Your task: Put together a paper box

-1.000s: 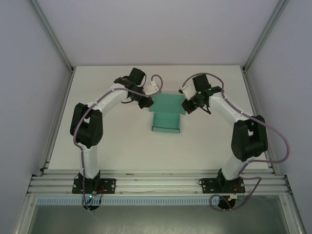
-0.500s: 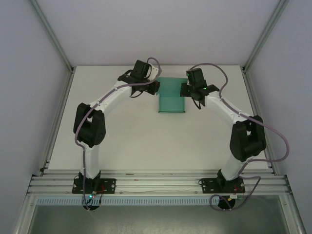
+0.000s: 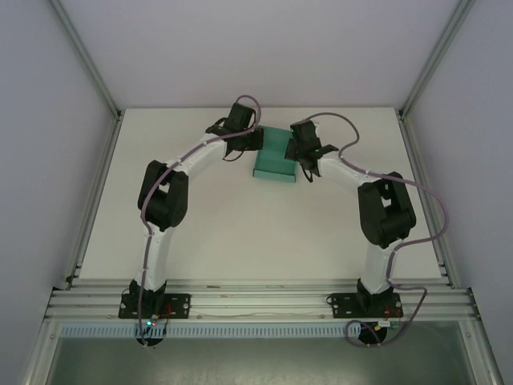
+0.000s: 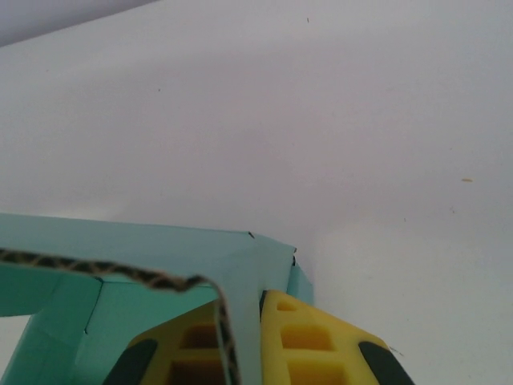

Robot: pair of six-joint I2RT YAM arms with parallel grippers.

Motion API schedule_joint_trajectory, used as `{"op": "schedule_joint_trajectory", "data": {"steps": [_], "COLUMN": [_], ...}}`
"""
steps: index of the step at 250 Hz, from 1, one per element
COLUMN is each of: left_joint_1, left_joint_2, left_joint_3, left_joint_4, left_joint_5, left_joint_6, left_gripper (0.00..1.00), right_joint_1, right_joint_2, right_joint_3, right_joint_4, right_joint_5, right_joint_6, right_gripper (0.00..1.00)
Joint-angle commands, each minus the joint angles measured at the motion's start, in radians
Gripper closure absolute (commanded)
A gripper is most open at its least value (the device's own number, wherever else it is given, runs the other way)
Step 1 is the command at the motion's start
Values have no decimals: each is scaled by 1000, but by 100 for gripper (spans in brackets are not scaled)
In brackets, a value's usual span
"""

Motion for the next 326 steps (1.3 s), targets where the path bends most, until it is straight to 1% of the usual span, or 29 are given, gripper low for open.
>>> {"op": "schedule_joint_trajectory", "data": {"steps": [1, 32, 59, 82, 94, 115, 131, 145, 162, 183, 194, 225, 243, 265, 271, 290, 299, 307, 326], "left_joint_1": [-45, -46, -46, -46, -46, -46, -46, -46, -43, -37, -33, -30, -27, -10, -3, 16, 24, 31, 53], "left_joint_2": [-20, -58, -102, -143, -161, -189, -212, -234, -258, -280, -325, -403, -453, -485, -487, -478, -465, -447, -384], "left_joint_3": [-45, -136, -243, -325, -353, -381, -388, -393, -404, -425, -439, -467, -485, -470, -456, -418, -402, -385, -323], "left_joint_4": [45, 84, 144, 193, 210, 216, 197, 172, 136, 94, 83, 43, 39, 14, 2, -24, -21, -21, -48], "left_joint_5": [20, 8, 14, 30, 43, 57, 48, 35, 3, -24, -20, -12, -16, -35, -54, -162, -181, -181, -123], "left_joint_6": [-3, -5, -14, -21, -24, -28, -21, -3, 6, 12, 18, 25, 16, -40, -65, -141, -159, -174, -181], "left_gripper": [100, 100, 100, 100, 91, 90, 81, 72, 54, 38, 30, 1, 0, 0, 0, 0, 0, 0, 0], "right_joint_1": [34, 61, 92, 97, 101, 103, 105, 105, 107, 108, 110, 118, 136, 160, 164, 179, 184, 187, 195], "right_joint_2": [17, 6, -22, -49, -65, -84, -92, -95, -95, -97, -101, -114, -112, -107, -106, -100, -96, -91, -80], "right_joint_3": [-32, -95, -190, -249, -278, -312, -329, -338, -352, -360, -370, -396, -404, -417, -422, -439, -444, -447, -455], "right_joint_4": [97, 153, 239, 271, 288, 302, 303, 299, 296, 281, 287, 313, 325, 345, 353, 381, 391, 396, 418], "right_joint_5": [2, 39, 82, 95, 97, 99, 113, 134, 156, 184, 196, 173, 182, 197, 202, 198, 208, 215, 235], "right_joint_6": [16, -10, -68, -89, -104, -142, -165, -185, -208, -230, -231, -271, -313, -364, -375, -408, -410, -413, -410], "right_gripper": [100, 100, 100, 100, 100, 100, 100, 100, 100, 100, 100, 100, 100, 100, 100, 100, 100, 100, 100]}}
